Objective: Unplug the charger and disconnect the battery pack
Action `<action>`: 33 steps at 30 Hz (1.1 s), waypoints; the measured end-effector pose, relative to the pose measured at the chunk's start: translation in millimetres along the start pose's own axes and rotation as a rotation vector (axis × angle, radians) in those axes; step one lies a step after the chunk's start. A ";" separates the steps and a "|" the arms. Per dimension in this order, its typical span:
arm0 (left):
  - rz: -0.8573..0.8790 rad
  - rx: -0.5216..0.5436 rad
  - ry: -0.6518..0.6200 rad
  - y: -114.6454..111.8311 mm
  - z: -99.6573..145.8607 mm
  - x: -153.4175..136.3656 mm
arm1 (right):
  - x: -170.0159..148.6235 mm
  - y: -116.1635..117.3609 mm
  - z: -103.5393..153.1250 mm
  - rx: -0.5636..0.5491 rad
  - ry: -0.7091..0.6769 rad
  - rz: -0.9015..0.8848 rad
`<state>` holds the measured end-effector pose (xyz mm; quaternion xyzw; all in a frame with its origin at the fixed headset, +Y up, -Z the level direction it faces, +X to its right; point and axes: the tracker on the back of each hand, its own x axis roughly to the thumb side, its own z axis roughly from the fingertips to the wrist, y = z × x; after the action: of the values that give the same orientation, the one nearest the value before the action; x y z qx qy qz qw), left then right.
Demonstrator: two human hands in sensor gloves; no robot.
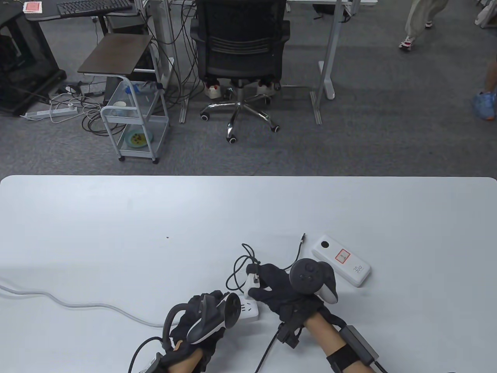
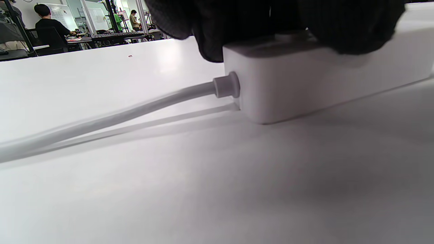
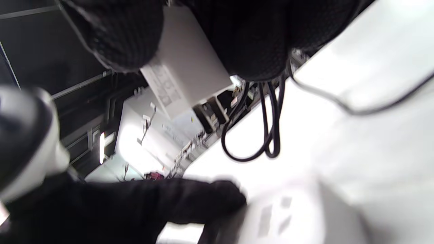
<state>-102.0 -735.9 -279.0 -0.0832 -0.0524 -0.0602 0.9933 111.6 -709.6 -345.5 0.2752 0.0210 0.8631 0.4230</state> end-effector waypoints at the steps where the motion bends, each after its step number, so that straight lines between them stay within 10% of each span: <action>1: -0.016 0.007 0.003 0.1 0.8 1.5 | -1.5 -11.0 1.1 -0.036 -0.007 -0.017; 14: -0.055 0.024 -0.006 -2.7 4.8 2.4 | -5.9 -69.1 10.7 -0.206 0.028 -0.087; 26: -0.025 0.059 -0.011 -1.2 5.7 -6.1 | 11.2 -54.4 9.0 -0.062 0.028 0.645; 33: 0.012 0.094 -0.003 5.4 8.9 -12.9 | 18.5 -68.0 11.4 -0.066 0.060 0.637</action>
<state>-114.8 -727.6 -272.6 -0.0369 -0.0564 -0.0515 0.9964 157.0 -654.6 -345.6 0.2287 -0.0815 0.9600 0.1396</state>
